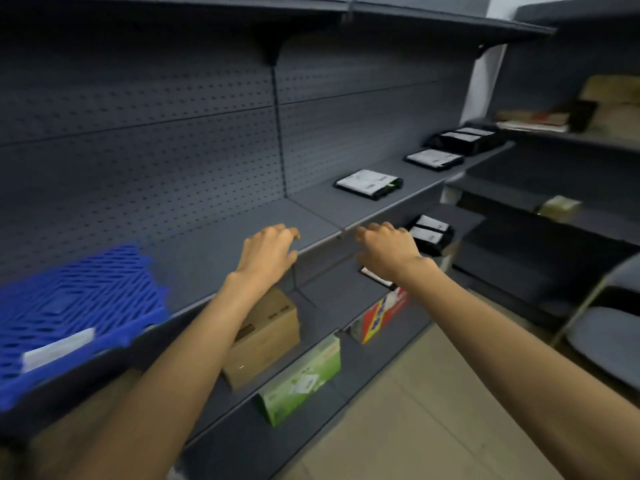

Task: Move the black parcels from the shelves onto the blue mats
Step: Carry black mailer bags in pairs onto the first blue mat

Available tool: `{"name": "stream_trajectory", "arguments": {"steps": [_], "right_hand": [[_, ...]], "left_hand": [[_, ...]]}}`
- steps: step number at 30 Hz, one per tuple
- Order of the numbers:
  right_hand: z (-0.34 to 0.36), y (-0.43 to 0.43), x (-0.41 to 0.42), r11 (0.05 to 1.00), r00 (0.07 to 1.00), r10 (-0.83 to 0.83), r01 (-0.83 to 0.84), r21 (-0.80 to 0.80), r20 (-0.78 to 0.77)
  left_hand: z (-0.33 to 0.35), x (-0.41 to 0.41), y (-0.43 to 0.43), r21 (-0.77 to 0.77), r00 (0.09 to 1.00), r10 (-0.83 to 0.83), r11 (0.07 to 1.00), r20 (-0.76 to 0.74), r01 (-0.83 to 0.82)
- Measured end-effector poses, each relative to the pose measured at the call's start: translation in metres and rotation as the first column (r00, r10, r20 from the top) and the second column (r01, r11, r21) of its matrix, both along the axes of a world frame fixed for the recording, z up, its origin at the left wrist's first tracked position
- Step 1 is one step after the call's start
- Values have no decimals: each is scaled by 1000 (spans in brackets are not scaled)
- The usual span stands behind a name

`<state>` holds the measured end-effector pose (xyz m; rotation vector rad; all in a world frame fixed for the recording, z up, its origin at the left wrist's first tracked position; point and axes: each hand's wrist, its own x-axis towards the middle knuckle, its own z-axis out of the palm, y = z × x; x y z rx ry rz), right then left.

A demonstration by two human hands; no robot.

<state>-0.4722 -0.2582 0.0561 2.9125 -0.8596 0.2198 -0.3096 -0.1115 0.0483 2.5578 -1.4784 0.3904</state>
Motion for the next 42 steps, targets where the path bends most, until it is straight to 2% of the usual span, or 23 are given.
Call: {"name": "stream_trajectory", "arguments": {"steps": [11, 27, 34, 42], "right_hand": [[-21, -198, -107, 976, 976, -216, 216, 6, 2], [1, -559, -132, 921, 921, -388, 388, -22, -25], [-22, -702, -133, 922, 922, -385, 386, 14, -47], [-15, -883, -124, 961, 959, -274, 276, 24, -66]], "left_hand": [[-7, -83, -238, 19, 969, -248, 969, -19, 248], [4, -89, -642, -36, 909, -416, 909, -15, 416], [-12, -91, -782, -7, 918, -397, 918, -15, 397], [-15, -90, -939, -5, 967, -248, 969, -52, 248]]}}
